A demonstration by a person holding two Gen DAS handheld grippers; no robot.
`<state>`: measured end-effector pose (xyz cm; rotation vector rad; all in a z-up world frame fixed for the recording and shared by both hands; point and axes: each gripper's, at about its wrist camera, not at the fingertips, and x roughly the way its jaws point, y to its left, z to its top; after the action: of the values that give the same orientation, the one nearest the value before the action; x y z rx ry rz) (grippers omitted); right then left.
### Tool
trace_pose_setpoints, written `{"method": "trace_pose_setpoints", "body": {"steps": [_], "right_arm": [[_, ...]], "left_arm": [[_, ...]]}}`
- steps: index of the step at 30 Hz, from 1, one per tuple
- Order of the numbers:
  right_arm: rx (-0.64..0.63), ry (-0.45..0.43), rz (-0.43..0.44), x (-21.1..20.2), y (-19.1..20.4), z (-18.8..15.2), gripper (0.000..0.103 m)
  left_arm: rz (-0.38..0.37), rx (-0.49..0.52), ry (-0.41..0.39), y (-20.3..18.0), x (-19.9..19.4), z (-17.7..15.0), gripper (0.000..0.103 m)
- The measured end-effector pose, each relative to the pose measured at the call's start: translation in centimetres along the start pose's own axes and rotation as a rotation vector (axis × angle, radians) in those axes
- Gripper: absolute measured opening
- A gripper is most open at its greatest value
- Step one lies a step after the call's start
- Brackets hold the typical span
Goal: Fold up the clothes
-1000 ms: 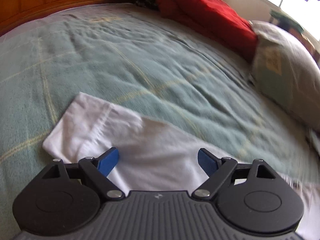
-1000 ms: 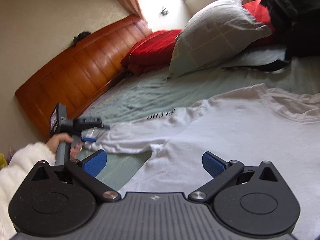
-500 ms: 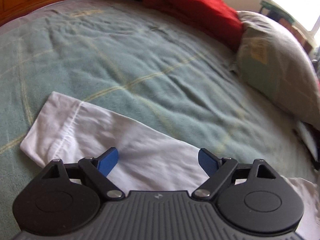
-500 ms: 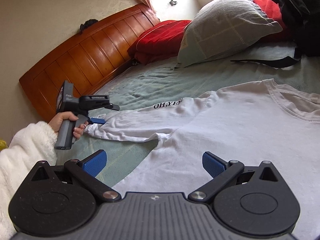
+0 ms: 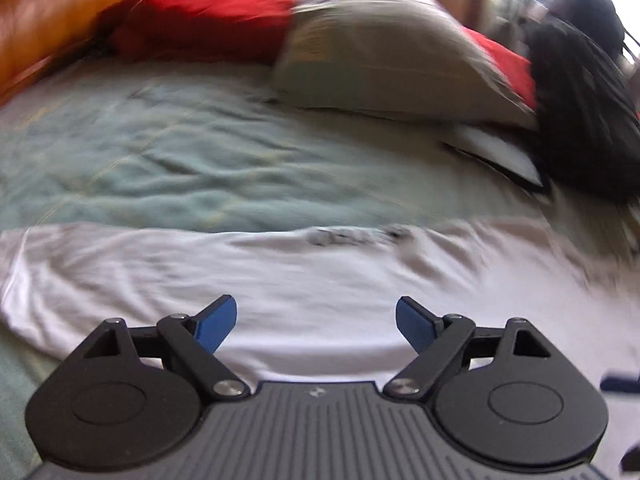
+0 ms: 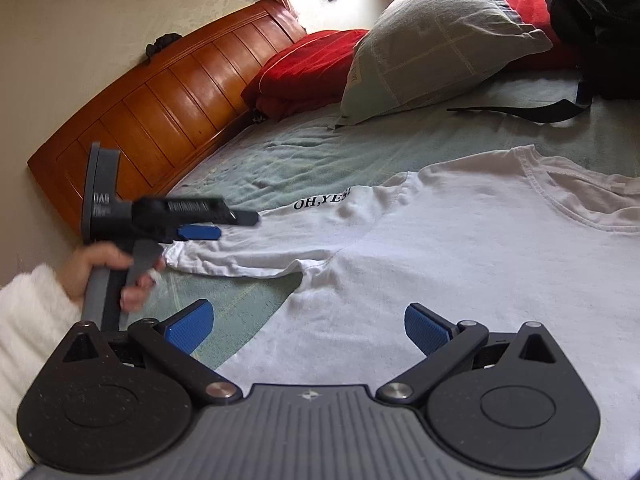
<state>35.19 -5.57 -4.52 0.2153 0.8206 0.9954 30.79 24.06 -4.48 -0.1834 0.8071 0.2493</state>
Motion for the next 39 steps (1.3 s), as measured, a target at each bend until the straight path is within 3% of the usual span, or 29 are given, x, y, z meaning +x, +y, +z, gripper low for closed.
{"method": "trace_pose_setpoints", "body": {"steps": [3, 7, 10, 12, 16, 21, 27, 31, 34, 37, 39], "right_arm": [[-0.009, -0.012, 0.0, -0.3, 0.3, 0.1, 0.103], [-0.021, -0.019, -0.006, -0.5, 0.4, 0.2, 0.103], [-0.016, -0.028, -0.008, -0.8, 0.1, 0.3, 0.103], [-0.01, -0.029, -0.009, -0.8, -0.1, 0.4, 0.103], [-0.023, -0.018, -0.021, -0.6, 0.1, 0.3, 0.103], [-0.048, -0.016, -0.022, -0.8, 0.7, 0.2, 0.103], [-0.05, -0.019, -0.021, -1.2, 0.5, 0.3, 0.103], [-0.031, -0.014, -0.032, -0.9, 0.1, 0.4, 0.103], [-0.044, -0.005, -0.036, -0.7, 0.4, 0.3, 0.103], [-0.059, 0.003, -0.042, -0.6, 0.6, 0.2, 0.103], [-0.057, 0.002, -0.047, -0.5, 0.4, 0.1, 0.103]], "left_arm": [[0.025, 0.093, -0.023, -2.6, 0.8, -1.6, 0.087], [0.048, 0.022, 0.034, -2.1, 1.6, -3.5, 0.088], [0.066, 0.062, 0.05, -1.9, 0.7, -4.2, 0.089], [0.08, 0.065, 0.066, -1.8, 0.1, -3.7, 0.087], [0.007, 0.063, -0.021, -2.8, -0.8, -2.0, 0.088], [-0.053, 0.071, -0.012, -5.1, 2.3, -0.9, 0.088], [-0.018, 0.083, 0.033, -4.2, 2.3, -2.9, 0.089], [-0.005, 0.122, 0.006, -4.9, 0.8, -0.4, 0.088], [-0.086, 0.115, 0.019, -6.2, 1.8, 2.2, 0.089], [-0.261, 0.045, 0.092, -7.2, 4.6, 3.8, 0.089], [-0.321, 0.038, 0.126, -8.0, 6.5, 4.3, 0.089]]}}
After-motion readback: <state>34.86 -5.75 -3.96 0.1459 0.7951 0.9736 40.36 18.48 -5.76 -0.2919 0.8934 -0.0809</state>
